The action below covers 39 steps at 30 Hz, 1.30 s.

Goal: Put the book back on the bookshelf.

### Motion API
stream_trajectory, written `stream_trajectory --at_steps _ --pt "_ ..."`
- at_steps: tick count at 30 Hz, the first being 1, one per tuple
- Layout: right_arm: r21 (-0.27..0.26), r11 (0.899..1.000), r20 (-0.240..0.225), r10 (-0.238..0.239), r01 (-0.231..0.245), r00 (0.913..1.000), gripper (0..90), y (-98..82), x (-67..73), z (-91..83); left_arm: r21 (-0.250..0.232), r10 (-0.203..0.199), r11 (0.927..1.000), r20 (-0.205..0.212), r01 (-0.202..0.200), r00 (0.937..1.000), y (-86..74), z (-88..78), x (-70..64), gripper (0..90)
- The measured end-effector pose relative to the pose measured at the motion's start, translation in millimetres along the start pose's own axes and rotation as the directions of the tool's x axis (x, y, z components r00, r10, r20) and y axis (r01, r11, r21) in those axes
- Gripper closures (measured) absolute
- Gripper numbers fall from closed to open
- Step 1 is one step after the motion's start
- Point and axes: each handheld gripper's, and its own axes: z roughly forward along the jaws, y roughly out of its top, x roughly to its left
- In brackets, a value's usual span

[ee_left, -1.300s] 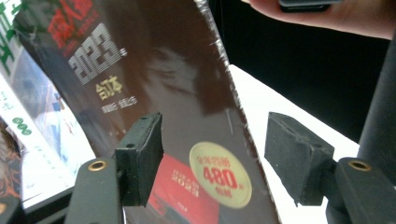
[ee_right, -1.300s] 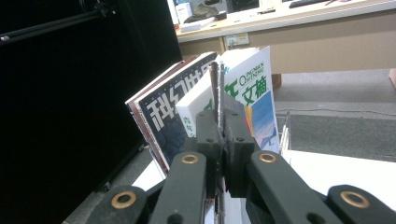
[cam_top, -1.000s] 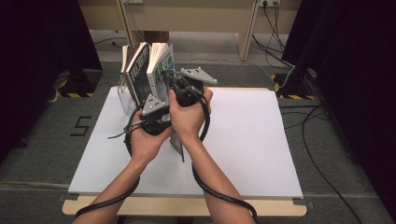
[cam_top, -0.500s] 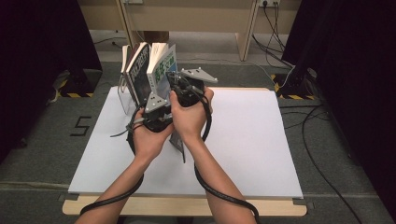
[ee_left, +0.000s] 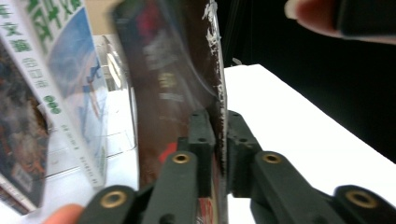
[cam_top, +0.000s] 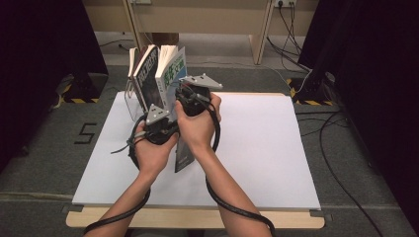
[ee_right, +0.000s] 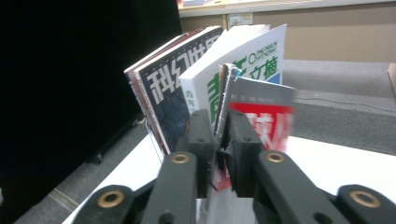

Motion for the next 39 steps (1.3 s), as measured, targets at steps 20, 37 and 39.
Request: stream_trajectory --at_steps 20,37,39 --pt "-0.078 0.997 -0.031 0.0 -0.002 0.9995 60.8 -17.3 -86.8 -67.4 -0.042 0.004 0.9991 0.107 0.0 0.9942 -10.0 -27.4 34.6 86.8" --pt "0.083 0.993 0.142 0.073 -0.086 0.9872 60.9 -107.2 -179.5 -86.3 -0.089 0.005 0.996 0.123 0.006 0.9924 -13.4 -60.0 59.4 86.8" --pt "0.101 0.99 0.157 0.079 -0.096 0.9844 61.0 -120.1 -185.5 -86.2 -0.099 0.003 0.995 0.115 0.009 0.9934 -14.6 -66.5 65.2 86.8"
